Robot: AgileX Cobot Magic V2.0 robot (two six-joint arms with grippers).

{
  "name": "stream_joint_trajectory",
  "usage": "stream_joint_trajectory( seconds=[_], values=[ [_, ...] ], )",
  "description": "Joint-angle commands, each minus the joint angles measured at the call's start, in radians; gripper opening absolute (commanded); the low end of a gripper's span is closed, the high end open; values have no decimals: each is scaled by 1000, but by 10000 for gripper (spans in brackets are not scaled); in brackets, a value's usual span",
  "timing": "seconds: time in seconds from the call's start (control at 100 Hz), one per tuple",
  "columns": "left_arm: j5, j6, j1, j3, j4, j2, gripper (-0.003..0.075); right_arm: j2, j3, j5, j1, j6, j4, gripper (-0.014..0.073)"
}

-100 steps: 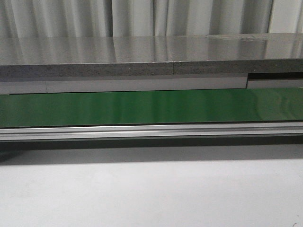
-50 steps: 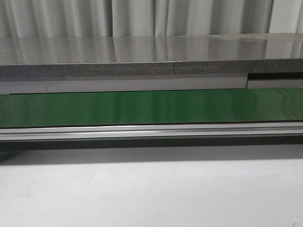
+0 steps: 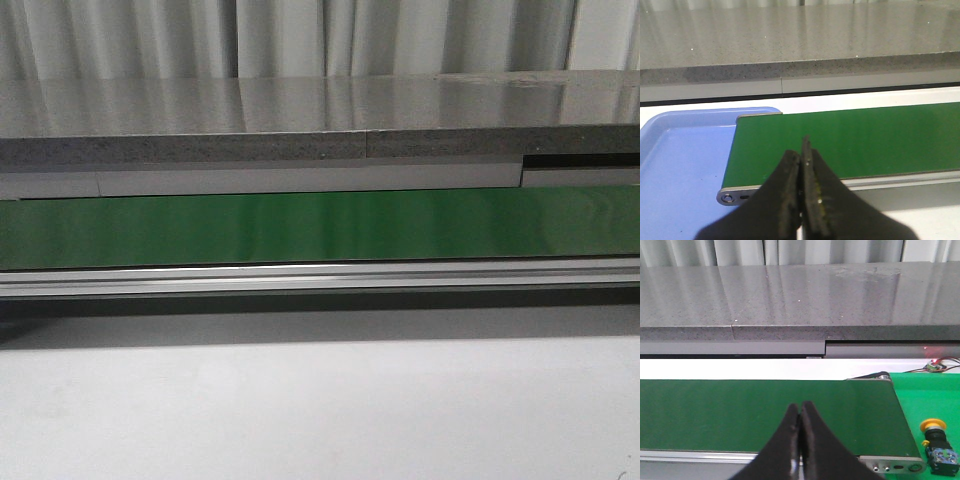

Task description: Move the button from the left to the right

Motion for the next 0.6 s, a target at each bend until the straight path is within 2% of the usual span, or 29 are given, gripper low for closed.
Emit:
stream_joint_trajectory(
  seconds=[0.0,0.22,0.59],
  values=[
    [-76,2,-8,-25,-13,6,-21,5,-25,-71,3,-2,-2,-67],
    [-76,2,-8,-25,-13,6,-21,-84,28,-63,29,-1,-3,-67],
    [-76,2,-8,-25,-13,6,-20,-371,220,-63,61,-1,-30,-67]
  ],
)
